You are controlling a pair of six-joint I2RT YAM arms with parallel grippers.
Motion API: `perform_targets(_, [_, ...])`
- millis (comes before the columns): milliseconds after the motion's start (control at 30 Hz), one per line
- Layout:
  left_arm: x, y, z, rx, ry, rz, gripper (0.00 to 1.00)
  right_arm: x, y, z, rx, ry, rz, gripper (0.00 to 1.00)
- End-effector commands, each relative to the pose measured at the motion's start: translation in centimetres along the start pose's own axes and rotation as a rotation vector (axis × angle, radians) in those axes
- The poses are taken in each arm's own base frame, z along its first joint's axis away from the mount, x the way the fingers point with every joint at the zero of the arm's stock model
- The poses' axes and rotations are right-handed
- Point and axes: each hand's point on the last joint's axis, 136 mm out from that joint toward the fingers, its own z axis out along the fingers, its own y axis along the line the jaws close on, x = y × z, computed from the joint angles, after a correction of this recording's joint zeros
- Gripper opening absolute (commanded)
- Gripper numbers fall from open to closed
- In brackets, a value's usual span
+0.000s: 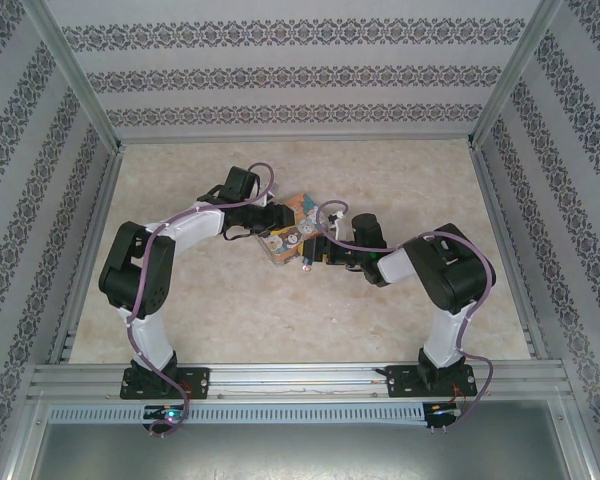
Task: Unlock the padlock with the key
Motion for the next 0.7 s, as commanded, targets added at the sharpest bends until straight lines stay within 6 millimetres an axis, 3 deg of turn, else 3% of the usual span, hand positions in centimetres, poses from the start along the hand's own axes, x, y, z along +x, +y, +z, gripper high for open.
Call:
perform_targets(0, [1.42,1.33,0.54,-0.046,0.039,-0.01,0.41,-0.21,1.29,0.54,-0.061,0.014,-0.051,0.61])
perform_targets(667, [1.46,1.32,0.32,-0.049,0.03,-0.014,0.4,0.49,1.77,0.52,-0.105,0.039,-0.097,0.45])
